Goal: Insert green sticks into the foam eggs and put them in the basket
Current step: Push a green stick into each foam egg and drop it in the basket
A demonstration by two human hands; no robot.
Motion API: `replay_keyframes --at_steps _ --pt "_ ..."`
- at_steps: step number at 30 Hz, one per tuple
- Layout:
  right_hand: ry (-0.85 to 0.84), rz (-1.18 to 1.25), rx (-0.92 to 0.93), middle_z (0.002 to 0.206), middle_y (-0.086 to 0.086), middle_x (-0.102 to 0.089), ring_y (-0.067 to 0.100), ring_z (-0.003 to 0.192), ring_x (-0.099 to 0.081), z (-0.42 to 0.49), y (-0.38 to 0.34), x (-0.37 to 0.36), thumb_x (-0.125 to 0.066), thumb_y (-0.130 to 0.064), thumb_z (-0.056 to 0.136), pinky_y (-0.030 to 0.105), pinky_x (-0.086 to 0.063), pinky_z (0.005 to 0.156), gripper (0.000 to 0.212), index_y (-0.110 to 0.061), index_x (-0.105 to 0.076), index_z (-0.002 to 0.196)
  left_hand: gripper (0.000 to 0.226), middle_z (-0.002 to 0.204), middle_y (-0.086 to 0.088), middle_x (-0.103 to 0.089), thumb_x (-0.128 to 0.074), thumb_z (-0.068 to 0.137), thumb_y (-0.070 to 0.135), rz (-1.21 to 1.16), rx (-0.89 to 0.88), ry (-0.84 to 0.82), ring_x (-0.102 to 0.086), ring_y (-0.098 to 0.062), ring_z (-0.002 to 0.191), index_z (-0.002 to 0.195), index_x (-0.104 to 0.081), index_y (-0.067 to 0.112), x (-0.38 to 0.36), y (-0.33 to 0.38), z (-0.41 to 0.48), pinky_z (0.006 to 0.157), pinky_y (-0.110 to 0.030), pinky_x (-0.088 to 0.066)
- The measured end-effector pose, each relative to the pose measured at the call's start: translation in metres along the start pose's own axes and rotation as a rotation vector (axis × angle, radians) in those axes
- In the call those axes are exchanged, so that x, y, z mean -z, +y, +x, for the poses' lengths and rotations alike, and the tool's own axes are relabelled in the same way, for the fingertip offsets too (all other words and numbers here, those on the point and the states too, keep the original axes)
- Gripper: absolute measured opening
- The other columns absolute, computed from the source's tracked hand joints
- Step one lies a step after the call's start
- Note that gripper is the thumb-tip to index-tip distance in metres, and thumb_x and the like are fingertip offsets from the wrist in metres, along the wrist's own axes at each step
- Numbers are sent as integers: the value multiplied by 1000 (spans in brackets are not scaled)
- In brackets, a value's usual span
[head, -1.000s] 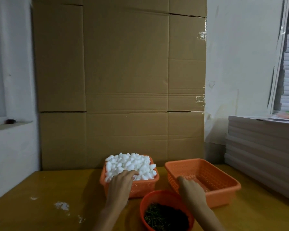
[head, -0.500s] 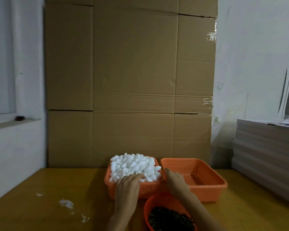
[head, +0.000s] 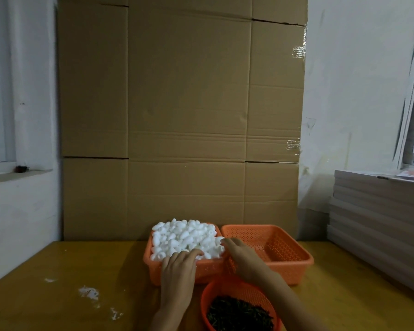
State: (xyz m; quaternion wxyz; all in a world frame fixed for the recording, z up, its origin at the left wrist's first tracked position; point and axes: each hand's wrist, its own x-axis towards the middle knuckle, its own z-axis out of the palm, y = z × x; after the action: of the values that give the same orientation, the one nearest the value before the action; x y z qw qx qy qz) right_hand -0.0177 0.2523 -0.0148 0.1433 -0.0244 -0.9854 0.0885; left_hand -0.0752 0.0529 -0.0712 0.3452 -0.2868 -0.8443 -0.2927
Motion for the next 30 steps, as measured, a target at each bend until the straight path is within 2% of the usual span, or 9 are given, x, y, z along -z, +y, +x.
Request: replay_keyframes --at_steps 7,12,16,18,20,23,25,28,30 --pt "-7 -168 -131 118 8 -70 25 105 -67 -14 10 -9 -49 -7 106 36 -53 95 17 -10 -57 121 28 117 17 -72 -52 112 28 3 10 -6 -62 -7 115 133 -67 39 -3 -5 2 101 -28 -38" --pt "70 -197 -83 120 6 -69 25 109 -63 -21 11 -12 -46 -8 105 33 -43 98 22 -14 -56 124 29 119 20 -71 -47 113 32 -9 41 -21 -59 -3 117 134 -63 43 2 -6 2 104 -27 -35" --pt "287 -102 -44 141 -1 -55 21 130 -47 -38 -6 -7 -48 5 95 28 -38 108 54 -15 -51 145 28 114 19 -72 -48 113 31 -55 58 -18 -61 -3 112 132 -65 41 3 -7 1 100 -26 -36" --pt "323 4 -25 128 -3 -58 17 118 -52 -49 -16 -1 -51 -1 95 28 -46 99 41 -18 -59 131 26 114 18 -73 -53 111 26 -132 61 -6 -63 -5 111 129 -69 36 4 -7 2 99 -28 -41" --pt "168 49 3 114 -3 -66 16 102 -62 -60 -23 7 -60 -16 97 28 -53 89 17 -20 -67 113 25 115 14 -74 -58 109 20 -212 51 18 -65 -7 109 126 -72 31 6 -6 1 95 -30 -50" --pt "-215 27 20 119 -1 -72 17 108 -69 -73 -27 7 -70 -24 96 25 -55 89 23 -20 -70 119 28 117 17 -69 -65 105 16 -343 67 55 -59 11 105 129 -72 29 11 -1 0 86 -11 -50" --pt "-238 62 35 125 -2 -71 14 112 -68 -77 -26 3 -72 -22 95 19 -52 89 27 -19 -71 122 36 115 27 -64 -68 103 17 -451 111 34 -60 22 97 136 -65 34 12 5 -1 77 -3 -49" --pt "-194 93 -9 123 -4 -72 14 112 -69 -78 -22 1 -76 -24 93 21 -54 93 24 -20 -75 116 39 86 26 -69 -73 100 19 -641 206 18 -66 15 90 123 -58 46 13 14 -1 74 -11 -55" --pt "-193 108 -25 121 -5 -73 13 111 -69 -78 -20 0 -77 -23 92 23 -55 96 20 -23 -78 112 36 95 29 -73 -74 99 17 -726 250 6 -70 9 97 114 -62 47 12 15 -2 79 -14 -57"
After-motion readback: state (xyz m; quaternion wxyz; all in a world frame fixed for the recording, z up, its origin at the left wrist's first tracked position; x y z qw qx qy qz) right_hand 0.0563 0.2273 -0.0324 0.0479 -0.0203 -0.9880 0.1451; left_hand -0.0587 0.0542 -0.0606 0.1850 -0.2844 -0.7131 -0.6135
